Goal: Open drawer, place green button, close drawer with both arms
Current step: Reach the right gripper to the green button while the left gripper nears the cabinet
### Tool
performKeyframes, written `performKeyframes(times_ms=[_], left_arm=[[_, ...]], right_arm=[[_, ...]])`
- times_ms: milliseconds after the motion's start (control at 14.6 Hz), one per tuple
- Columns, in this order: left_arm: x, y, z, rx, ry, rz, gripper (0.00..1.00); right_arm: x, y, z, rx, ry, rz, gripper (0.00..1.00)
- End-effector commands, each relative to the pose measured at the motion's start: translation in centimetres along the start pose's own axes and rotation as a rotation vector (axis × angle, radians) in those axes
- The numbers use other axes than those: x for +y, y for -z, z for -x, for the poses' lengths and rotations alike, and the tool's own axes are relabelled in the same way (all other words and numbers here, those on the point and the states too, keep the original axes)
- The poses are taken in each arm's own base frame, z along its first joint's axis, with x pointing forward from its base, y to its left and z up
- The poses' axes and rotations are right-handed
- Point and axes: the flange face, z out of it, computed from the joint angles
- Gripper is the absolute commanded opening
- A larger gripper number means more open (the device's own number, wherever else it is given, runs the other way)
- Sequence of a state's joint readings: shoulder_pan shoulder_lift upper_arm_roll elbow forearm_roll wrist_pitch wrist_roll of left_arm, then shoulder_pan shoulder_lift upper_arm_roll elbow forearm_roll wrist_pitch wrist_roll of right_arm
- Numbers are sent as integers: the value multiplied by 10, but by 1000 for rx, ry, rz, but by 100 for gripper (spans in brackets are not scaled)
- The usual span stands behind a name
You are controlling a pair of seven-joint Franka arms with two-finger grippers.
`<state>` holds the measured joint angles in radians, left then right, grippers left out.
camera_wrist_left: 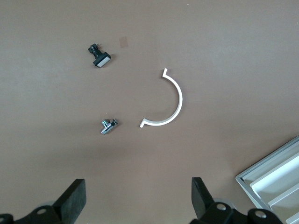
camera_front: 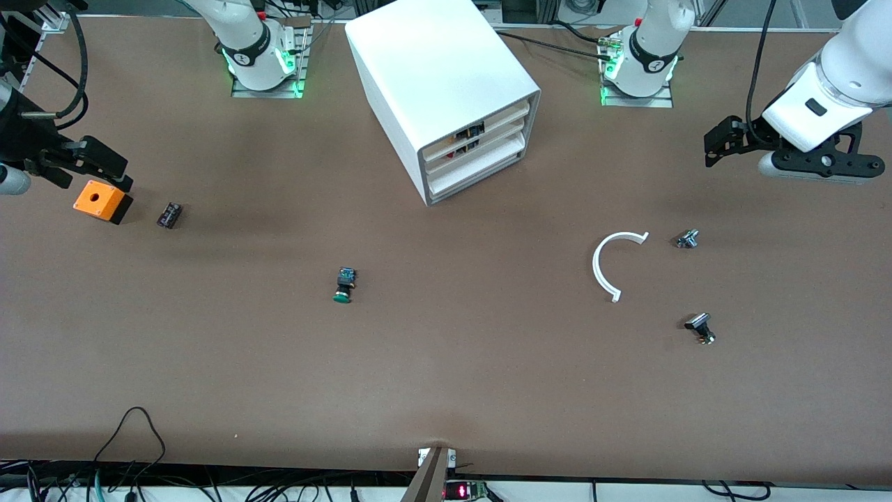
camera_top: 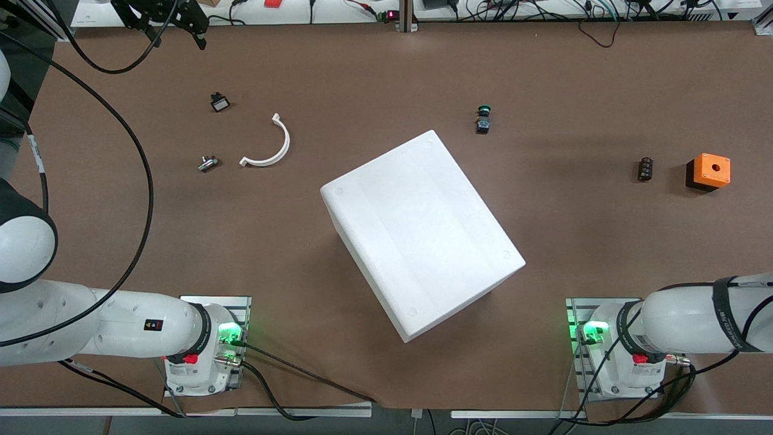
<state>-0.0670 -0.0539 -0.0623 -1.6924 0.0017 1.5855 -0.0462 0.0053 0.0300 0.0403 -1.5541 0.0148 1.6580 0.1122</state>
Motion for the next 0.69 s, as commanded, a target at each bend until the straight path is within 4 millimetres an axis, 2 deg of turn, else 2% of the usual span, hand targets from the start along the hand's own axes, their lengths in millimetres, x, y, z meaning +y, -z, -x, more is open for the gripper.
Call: performKeyframes(times_ms=[0, 412, 549, 618], left_arm=[[1, 6, -2, -4, -15, -23, 99], [1, 7, -1, -4, -15, -21, 99], [0, 7, -1, -6, -13, -23, 99], [0, 7, -1, -4, -13, -23, 99]], right_arm=[[-5, 7, -1, -8, -4, -25, 99], [-2, 4, -1, -18, 18, -21, 99], [-4, -15, 5, -89, 95, -19, 99], [-13, -32, 2, -127, 153, -10, 99]])
